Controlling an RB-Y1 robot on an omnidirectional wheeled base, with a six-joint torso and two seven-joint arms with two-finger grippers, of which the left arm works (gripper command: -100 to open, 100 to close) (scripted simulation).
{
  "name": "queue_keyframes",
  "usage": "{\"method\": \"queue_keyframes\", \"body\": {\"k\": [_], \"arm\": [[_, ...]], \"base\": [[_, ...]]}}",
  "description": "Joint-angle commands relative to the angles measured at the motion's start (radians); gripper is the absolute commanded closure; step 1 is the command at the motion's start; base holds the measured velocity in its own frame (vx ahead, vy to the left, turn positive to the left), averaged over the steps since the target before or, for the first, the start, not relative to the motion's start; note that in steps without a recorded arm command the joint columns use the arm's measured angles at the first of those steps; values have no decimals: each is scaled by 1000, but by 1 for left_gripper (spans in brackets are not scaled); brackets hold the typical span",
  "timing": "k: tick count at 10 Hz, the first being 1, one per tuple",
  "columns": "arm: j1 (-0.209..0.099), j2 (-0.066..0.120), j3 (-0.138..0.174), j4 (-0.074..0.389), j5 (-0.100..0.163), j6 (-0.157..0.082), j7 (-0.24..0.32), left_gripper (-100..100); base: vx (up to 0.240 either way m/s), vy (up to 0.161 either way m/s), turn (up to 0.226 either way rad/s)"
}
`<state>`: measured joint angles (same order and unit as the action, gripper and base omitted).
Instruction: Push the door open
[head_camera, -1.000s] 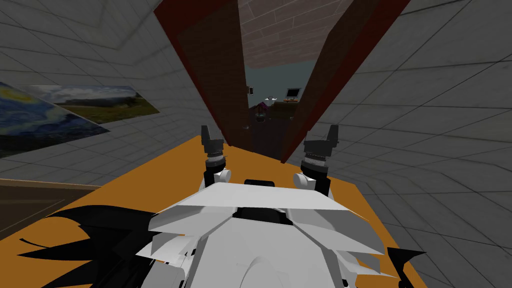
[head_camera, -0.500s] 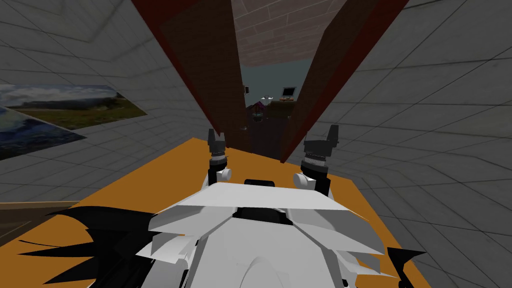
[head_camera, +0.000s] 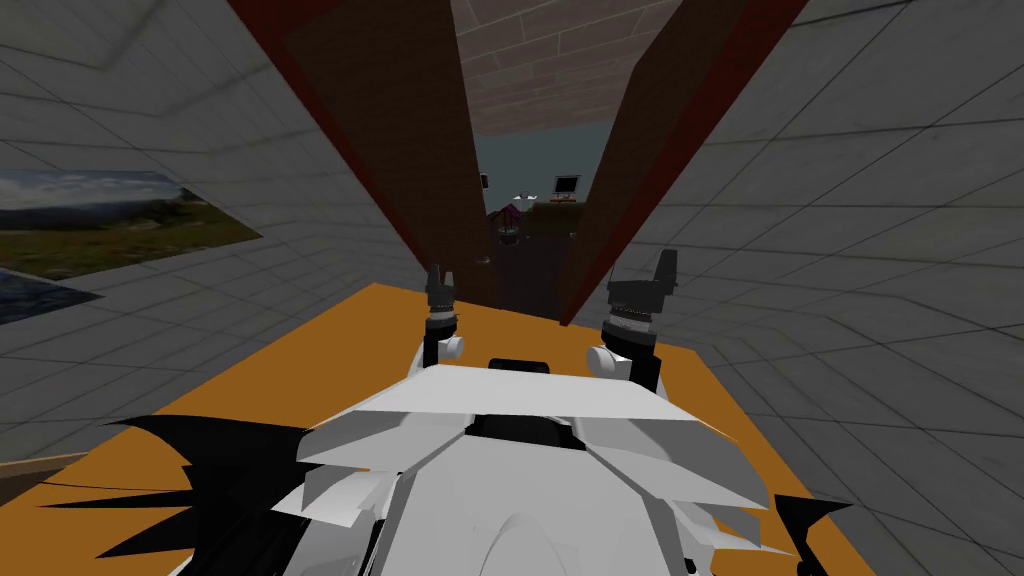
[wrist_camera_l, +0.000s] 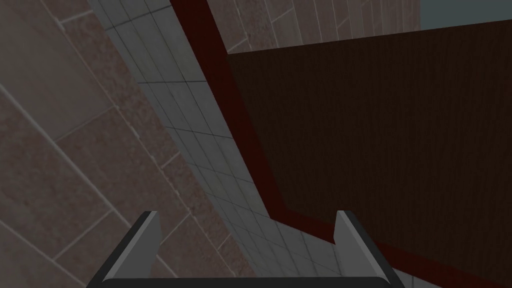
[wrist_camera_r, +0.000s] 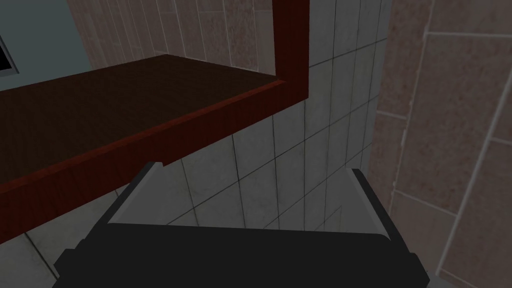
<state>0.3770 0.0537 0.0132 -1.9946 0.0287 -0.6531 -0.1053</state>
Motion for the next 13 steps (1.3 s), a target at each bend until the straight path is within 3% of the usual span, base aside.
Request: {"method": "queue_keyframes", "body": {"k": [1,7,10,13], "arm": [[-24,6,19,50,4,-1,2,-100],[-74,10,56,198,7,-13,2,-100],[-113,11,85,309,10,-23,2,-100],[-140,9,105,385,12,-29,2,-100]], "base": [[97,110,-146],[60,76,-117],[57,86,-144],[47,93,-114]]}}
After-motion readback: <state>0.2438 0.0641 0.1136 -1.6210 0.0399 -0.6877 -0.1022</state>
